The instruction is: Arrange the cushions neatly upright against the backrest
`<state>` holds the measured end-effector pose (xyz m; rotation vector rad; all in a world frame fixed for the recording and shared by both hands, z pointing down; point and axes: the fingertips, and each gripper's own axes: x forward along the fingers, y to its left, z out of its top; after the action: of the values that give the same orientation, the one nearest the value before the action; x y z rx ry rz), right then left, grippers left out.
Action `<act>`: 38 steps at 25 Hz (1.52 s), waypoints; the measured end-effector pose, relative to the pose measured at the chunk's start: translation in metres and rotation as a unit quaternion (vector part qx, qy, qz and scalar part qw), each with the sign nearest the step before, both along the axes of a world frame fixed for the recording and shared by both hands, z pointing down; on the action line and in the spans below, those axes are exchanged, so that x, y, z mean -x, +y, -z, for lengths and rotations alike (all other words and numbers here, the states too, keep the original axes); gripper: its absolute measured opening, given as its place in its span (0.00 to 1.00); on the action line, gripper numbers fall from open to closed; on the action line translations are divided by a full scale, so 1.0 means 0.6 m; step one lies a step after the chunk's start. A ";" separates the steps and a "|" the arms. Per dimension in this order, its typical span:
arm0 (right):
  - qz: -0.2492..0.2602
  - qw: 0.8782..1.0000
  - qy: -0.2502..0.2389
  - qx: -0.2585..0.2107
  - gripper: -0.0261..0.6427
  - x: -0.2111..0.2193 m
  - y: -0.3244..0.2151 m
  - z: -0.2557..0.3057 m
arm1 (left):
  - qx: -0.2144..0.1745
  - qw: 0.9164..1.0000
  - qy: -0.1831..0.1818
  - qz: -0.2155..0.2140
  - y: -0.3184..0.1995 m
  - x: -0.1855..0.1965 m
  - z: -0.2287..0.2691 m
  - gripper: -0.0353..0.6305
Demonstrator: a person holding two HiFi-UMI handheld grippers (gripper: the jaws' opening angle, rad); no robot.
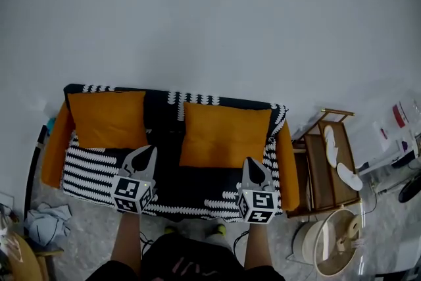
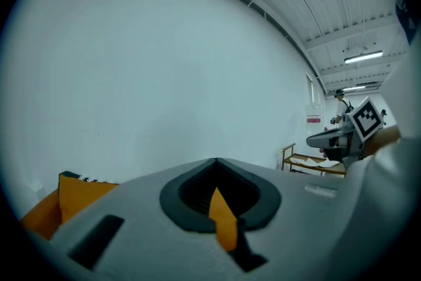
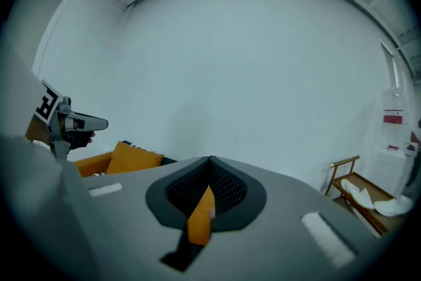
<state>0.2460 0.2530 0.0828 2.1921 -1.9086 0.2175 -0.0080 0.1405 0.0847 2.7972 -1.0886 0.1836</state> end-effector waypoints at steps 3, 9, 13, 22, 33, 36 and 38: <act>0.009 1.000 0.001 -0.006 0.06 -0.009 -0.001 0.016 | -0.010 1.000 0.001 0.001 0.002 -0.012 0.019 0.05; 0.013 1.000 0.003 -0.022 0.06 -0.053 0.012 0.056 | -0.022 1.000 -0.005 0.003 0.017 -0.049 0.046 0.05; 0.017 0.999 0.012 -0.027 0.06 -0.079 0.021 0.076 | -0.035 0.999 -0.008 0.005 0.023 -0.074 0.075 0.05; 0.031 0.999 0.007 -0.044 0.06 -0.115 0.021 0.105 | -0.055 0.998 -0.008 0.014 0.035 -0.107 0.114 0.05; 0.040 0.997 0.008 -0.064 0.06 -0.128 0.016 0.142 | -0.066 0.998 -0.006 0.022 0.041 -0.109 0.138 0.05; 0.045 0.997 0.016 -0.068 0.06 -0.122 0.015 0.152 | -0.068 0.997 -0.003 0.023 0.041 -0.110 0.144 0.05; 0.049 0.996 0.017 -0.069 0.06 -0.119 0.014 0.157 | -0.069 0.997 -0.001 0.022 0.041 -0.111 0.147 0.05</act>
<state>0.3177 0.2613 -0.0113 2.1628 -2.0622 0.0327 0.0586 0.1652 -0.0032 2.8899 -1.2066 0.1121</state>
